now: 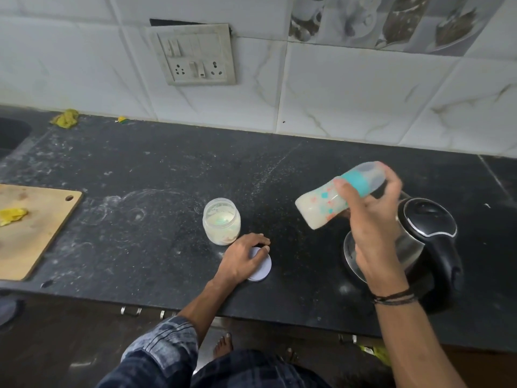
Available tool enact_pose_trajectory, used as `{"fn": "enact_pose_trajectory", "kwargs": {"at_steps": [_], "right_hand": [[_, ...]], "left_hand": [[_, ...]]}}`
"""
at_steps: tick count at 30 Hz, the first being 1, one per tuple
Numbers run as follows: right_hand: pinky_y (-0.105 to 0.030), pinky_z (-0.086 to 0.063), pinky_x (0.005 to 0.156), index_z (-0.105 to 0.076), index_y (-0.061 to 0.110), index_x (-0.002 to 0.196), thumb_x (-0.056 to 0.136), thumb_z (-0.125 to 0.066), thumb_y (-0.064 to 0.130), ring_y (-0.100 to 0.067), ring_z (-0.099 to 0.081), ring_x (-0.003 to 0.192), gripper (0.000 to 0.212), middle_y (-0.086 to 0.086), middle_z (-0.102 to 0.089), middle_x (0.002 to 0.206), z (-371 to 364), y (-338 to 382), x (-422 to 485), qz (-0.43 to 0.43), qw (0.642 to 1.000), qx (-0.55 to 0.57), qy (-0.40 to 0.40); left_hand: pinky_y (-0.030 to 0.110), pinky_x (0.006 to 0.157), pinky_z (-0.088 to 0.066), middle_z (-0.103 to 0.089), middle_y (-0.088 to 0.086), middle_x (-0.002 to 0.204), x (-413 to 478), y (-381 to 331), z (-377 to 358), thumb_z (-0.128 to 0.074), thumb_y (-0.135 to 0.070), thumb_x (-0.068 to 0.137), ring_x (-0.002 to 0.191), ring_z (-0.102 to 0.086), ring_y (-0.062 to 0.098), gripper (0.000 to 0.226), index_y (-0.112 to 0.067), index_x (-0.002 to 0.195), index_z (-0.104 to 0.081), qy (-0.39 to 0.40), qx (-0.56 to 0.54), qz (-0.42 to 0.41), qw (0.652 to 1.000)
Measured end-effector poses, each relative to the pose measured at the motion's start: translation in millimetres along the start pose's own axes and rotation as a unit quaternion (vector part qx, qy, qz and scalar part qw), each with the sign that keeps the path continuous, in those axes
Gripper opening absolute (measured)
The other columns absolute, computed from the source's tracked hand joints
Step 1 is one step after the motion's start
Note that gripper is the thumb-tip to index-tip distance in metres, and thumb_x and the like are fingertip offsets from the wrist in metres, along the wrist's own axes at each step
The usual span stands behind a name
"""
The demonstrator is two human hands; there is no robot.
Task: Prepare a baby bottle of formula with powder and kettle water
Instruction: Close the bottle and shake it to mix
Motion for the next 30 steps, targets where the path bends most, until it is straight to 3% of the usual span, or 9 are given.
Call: {"fn": "enact_pose_trajectory", "kwargs": {"at_steps": [3,7,12,15,20,24,26,28,30], "right_hand": [[-0.038,-0.063,0.080,-0.034,0.020,0.143,0.094,-0.073,0.012,-0.013,-0.073,0.105,0.063,-0.001,-0.062,0.122,16.0,8.1,1.4,0.025,0.993,0.081,-0.079],[-0.031,-0.062,0.070,-0.043,0.023,0.137,0.090,-0.076,0.009,-0.017,-0.074,0.103,0.059,-0.001,-0.065,0.118,0.3,-1.2,4.5,-0.007,1.000,0.012,-0.012],[-0.036,-0.061,0.075,-0.034,0.017,0.142,0.095,-0.072,0.012,-0.010,-0.073,0.099,0.061,0.002,-0.063,0.117,20.3,11.7,3.8,0.044,0.990,0.088,-0.100],[-0.033,-0.060,0.072,-0.040,0.021,0.139,0.092,-0.075,0.009,-0.012,-0.074,0.096,0.059,-0.002,-0.065,0.117,3.0,1.0,5.2,0.012,1.000,0.011,-0.016],[-0.043,-0.062,0.084,-0.030,0.017,0.146,0.094,-0.073,0.013,-0.012,-0.073,0.104,0.068,0.000,-0.061,0.124,18.8,13.1,0.5,0.060,0.992,0.075,-0.087],[-0.041,-0.062,0.080,-0.040,0.024,0.139,0.091,-0.077,0.010,-0.015,-0.073,0.100,0.063,-0.007,-0.067,0.122,1.2,3.2,1.1,0.025,1.000,0.010,-0.011],[-0.046,-0.062,0.087,-0.035,0.021,0.143,0.092,-0.076,0.010,-0.015,-0.072,0.104,0.067,-0.009,-0.062,0.128,9.5,12.3,-1.4,0.052,0.996,0.050,-0.055],[-0.043,-0.063,0.082,-0.030,0.016,0.146,0.095,-0.073,0.012,-0.011,-0.073,0.103,0.067,-0.001,-0.061,0.124,18.3,16.6,-0.2,0.070,0.991,0.074,-0.091],[-0.035,-0.062,0.073,-0.035,0.017,0.142,0.094,-0.073,0.010,-0.012,-0.074,0.100,0.061,-0.001,-0.064,0.119,8.8,10.5,3.5,0.043,0.997,0.040,-0.053]], "left_hand": [[0.025,0.100,-0.044,-0.070,-0.015,0.116,0.4,-1.2,0.5,-0.058,-0.035,0.093,0.120,-0.055,-0.002,0.024,-0.024,0.107,-0.073,-0.007,-0.006,0.000,1.000],[0.023,0.100,-0.043,-0.070,-0.016,0.116,-1.0,-0.3,0.6,-0.058,-0.034,0.092,0.119,-0.054,-0.004,0.024,-0.023,0.107,-0.073,-0.007,-0.008,-0.001,1.000],[0.022,0.099,-0.043,-0.070,-0.015,0.115,-0.4,-2.6,0.8,-0.057,-0.035,0.093,0.120,-0.054,-0.004,0.025,-0.023,0.107,-0.073,-0.006,-0.009,-0.001,1.000],[0.021,0.099,-0.042,-0.070,-0.015,0.116,-1.2,-2.1,1.4,-0.057,-0.035,0.092,0.119,-0.054,-0.005,0.026,-0.022,0.108,-0.073,-0.007,-0.006,-0.003,1.000],[0.021,0.098,-0.042,-0.070,-0.015,0.117,-0.5,-3.1,1.2,-0.057,-0.035,0.093,0.119,-0.055,-0.003,0.025,-0.023,0.108,-0.073,-0.004,-0.004,0.000,1.000],[0.019,0.098,-0.041,-0.070,-0.015,0.116,-1.4,-1.9,1.1,-0.058,-0.035,0.092,0.119,-0.054,-0.005,0.025,-0.022,0.108,-0.073,-0.004,-0.008,-0.002,1.000],[0.019,0.098,-0.041,-0.070,-0.015,0.116,-0.9,-3.0,1.3,-0.059,-0.034,0.092,0.119,-0.054,-0.005,0.024,-0.022,0.108,-0.073,-0.005,-0.010,-0.003,1.000],[0.020,0.098,-0.042,-0.070,-0.015,0.116,-0.1,-2.6,1.5,-0.058,-0.034,0.092,0.119,-0.054,-0.004,0.024,-0.022,0.108,-0.073,-0.009,-0.010,-0.002,1.000],[0.021,0.098,-0.042,-0.070,-0.014,0.117,-0.5,-2.7,1.8,-0.058,-0.035,0.092,0.118,-0.054,-0.004,0.026,-0.022,0.108,-0.073,-0.009,-0.006,-0.002,1.000]]}}
Point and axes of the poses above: each hand's wrist, its own x-axis towards the middle knuckle, its own z-axis out of the back of the hand, y = z × x, the point moved 10 cm from there along x, towards the middle knuckle
